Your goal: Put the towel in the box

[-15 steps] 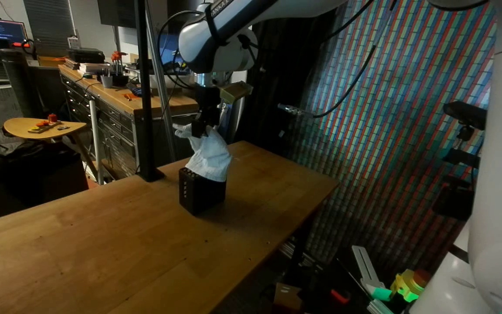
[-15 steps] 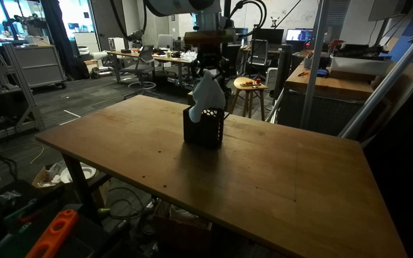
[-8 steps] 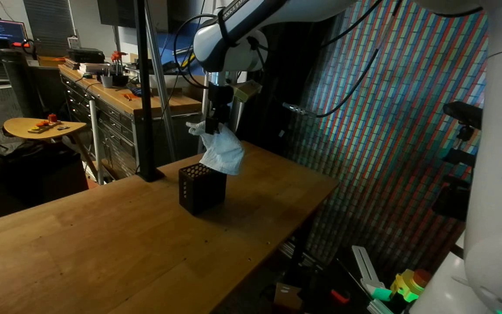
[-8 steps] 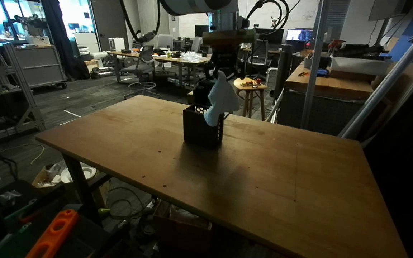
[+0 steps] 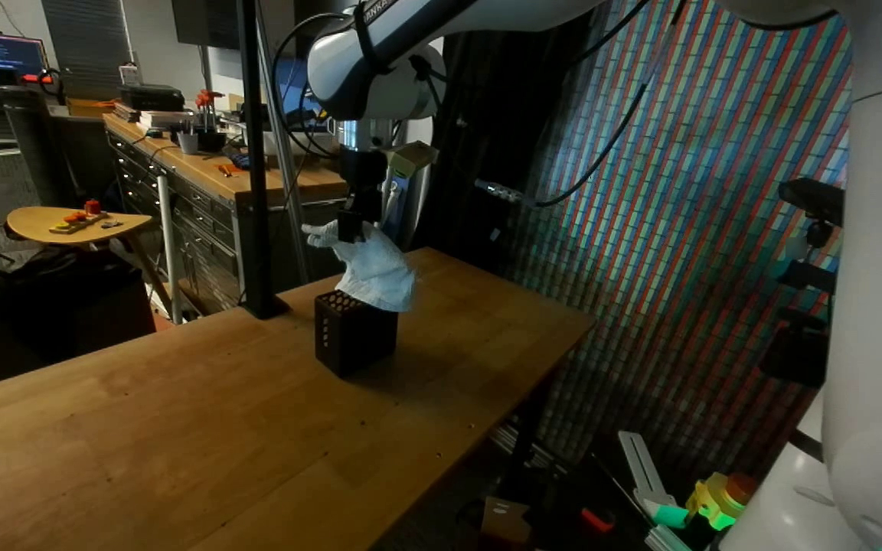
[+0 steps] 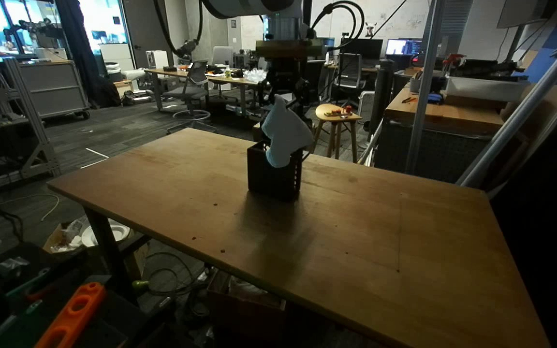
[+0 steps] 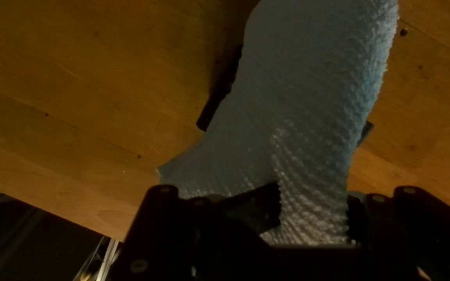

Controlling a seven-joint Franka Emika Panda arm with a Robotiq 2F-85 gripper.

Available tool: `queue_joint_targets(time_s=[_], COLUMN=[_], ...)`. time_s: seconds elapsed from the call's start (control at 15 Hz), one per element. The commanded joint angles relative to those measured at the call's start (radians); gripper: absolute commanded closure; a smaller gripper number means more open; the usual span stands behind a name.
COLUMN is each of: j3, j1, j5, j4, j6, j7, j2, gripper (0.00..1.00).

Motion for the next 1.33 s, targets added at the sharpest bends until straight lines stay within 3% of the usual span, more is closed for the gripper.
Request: queue_joint_targets(time_s=[0.0, 0.2, 0.67, 1.27], j3=[-0.009, -0.026, -0.072, -0.054], j1=[0.009, 0.006, 0.031, 0.073], j5=[-0.006, -0.016, -0.089, -0.101], j4=[0.018, 0.014, 0.063, 0.174], j6=[-0.02, -0.026, -0.134, -0.215], j7=[0.013, 0.043, 0.26, 0.306], j2=[0.019, 0.037, 0.111, 0.16], gripper=[0.94, 0.94, 0.94, 0.94])
